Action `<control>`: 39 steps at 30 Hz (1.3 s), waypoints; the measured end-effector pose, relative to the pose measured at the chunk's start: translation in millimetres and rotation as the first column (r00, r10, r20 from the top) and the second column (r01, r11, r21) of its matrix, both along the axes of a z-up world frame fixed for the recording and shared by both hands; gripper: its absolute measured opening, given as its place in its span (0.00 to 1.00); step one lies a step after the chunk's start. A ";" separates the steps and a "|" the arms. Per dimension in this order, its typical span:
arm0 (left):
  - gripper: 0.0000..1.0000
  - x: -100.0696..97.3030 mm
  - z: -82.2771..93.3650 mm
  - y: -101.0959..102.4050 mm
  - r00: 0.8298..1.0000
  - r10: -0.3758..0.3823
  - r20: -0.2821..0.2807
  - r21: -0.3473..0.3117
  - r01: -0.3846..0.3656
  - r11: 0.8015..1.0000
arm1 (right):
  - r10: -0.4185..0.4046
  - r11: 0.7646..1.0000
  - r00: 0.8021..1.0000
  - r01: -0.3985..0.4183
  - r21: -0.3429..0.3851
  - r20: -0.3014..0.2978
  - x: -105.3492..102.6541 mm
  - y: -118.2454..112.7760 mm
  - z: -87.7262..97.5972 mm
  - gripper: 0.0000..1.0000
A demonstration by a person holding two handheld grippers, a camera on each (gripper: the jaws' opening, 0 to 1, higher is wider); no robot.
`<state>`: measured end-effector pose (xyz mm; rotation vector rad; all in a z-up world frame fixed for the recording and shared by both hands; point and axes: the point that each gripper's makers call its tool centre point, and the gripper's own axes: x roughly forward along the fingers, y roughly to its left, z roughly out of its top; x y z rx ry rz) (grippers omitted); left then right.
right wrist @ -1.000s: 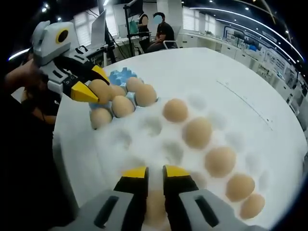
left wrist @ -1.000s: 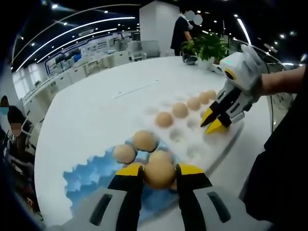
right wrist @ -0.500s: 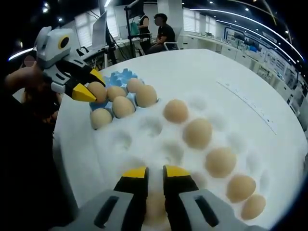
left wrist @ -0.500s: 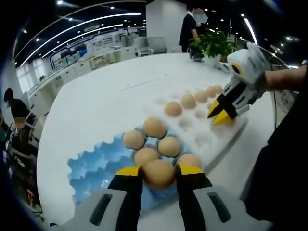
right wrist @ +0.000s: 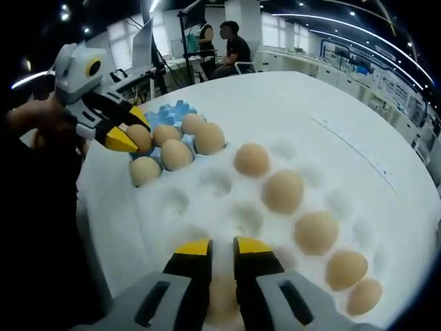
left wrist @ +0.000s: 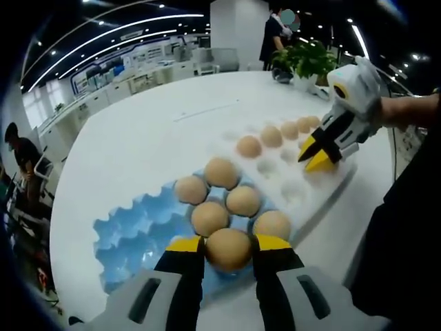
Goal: Place the egg into an empty slot of the egg tray after lifting it from the table, then release the egg inside the slot.
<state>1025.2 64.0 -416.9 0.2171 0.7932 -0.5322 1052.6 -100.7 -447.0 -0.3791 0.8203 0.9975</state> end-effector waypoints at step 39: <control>0.25 3.4 -10.0 -3.5 1.000 -0.015 -0.018 0.034 0.016 0.999 | -0.007 1.000 1.000 0.006 0.025 0.025 0.3 0.8 1.5 0.13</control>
